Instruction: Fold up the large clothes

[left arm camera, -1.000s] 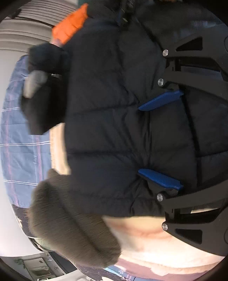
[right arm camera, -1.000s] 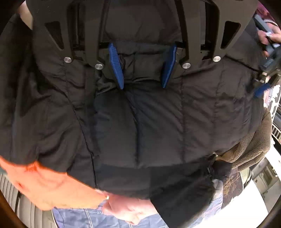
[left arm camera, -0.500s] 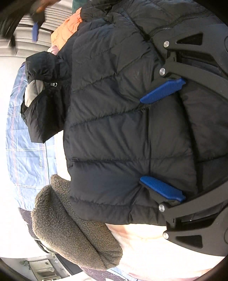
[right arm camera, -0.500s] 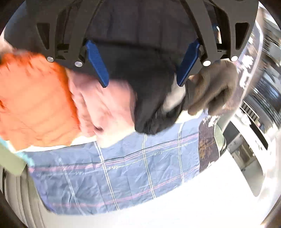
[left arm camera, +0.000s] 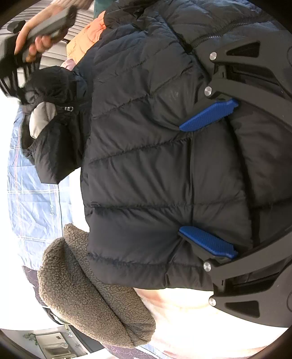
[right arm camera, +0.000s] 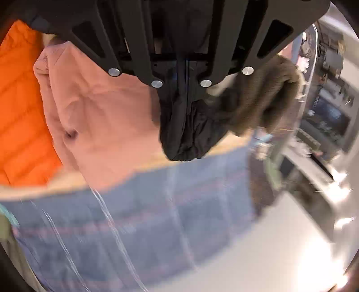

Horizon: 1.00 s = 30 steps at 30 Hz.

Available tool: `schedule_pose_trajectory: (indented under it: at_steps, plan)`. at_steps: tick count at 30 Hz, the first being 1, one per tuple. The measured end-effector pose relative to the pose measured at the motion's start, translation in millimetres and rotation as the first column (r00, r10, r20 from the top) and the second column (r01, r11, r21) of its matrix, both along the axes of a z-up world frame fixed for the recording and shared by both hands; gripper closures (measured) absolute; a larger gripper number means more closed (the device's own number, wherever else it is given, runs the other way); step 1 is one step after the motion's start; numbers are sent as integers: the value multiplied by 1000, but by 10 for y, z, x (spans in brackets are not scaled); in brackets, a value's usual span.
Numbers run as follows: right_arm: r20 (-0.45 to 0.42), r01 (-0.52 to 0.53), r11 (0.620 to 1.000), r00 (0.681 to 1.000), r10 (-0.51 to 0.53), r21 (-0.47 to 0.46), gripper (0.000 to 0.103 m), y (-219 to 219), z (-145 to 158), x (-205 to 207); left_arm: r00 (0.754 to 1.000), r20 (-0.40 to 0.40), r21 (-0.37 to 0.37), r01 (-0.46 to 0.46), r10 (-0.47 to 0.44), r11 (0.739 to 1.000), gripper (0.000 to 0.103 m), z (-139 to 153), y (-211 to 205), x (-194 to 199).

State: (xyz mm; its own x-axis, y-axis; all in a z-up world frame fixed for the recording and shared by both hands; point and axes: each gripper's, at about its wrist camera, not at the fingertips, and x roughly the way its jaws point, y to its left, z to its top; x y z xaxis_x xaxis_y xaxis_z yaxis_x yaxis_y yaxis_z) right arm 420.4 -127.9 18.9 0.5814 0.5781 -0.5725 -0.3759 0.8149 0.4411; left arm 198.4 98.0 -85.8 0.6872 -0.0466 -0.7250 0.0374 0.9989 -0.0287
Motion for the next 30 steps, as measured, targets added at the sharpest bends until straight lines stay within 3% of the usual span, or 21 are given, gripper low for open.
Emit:
schedule_pose_trajectory:
  at_steps: [3, 6, 10, 13, 15, 19, 20, 23, 25, 28, 29, 30]
  plan:
    - [121, -145, 989, 982, 145, -9, 99, -46, 175, -583, 1000, 24, -41, -15, 16, 999, 25, 126, 105, -50]
    - [186, -252, 960, 944, 271, -119, 99, -131, 162, -1247, 994, 85, -135, -50, 62, 990, 25, 403, 371, -129]
    - [151, -274, 935, 938, 312, -226, 99, -339, -185, -1878, 966, 201, -222, -116, 162, 968, 21, 839, 723, -244]
    - [81, -242, 927, 958, 275, -286, 99, -485, -541, -2171, 954, 240, -207, -130, 179, 970, 21, 1026, 747, -290]
    - [62, -201, 923, 970, 234, -328, 98, -547, -723, -2338, 960, 238, -193, -103, 148, 976, 21, 1038, 629, -287]
    - [52, -129, 945, 987, 152, -302, 98, -558, -826, -2461, 983, 180, -161, 1, 29, 987, 24, 886, 191, -223]
    - [57, -127, 951, 987, 149, -282, 97, -528, -822, -2487, 987, 159, -150, 38, -14, 988, 31, 814, 25, -166]
    - [52, -154, 973, 985, 165, -169, 97, -360, -794, -2476, 990, 101, -137, 115, -102, 984, 47, 643, -312, -53]
    - [7, -167, 983, 986, 168, -82, 93, -225, -884, -2399, 986, 40, -108, 167, -163, 980, 47, 454, -544, 40]
    - [-121, -111, 975, 989, 88, -195, 88, -64, -1266, -2251, 985, -19, -9, 170, -170, 985, 46, 85, -766, 105]
    - [-169, -88, 965, 985, 47, -245, 89, -35, -1500, -2206, 985, -24, -11, 172, -173, 985, 46, 6, -783, 113]
    - [-174, -76, 968, 984, 34, -239, 91, -45, -1615, -2211, 984, -29, -28, 177, -178, 984, 45, -32, -776, 117]
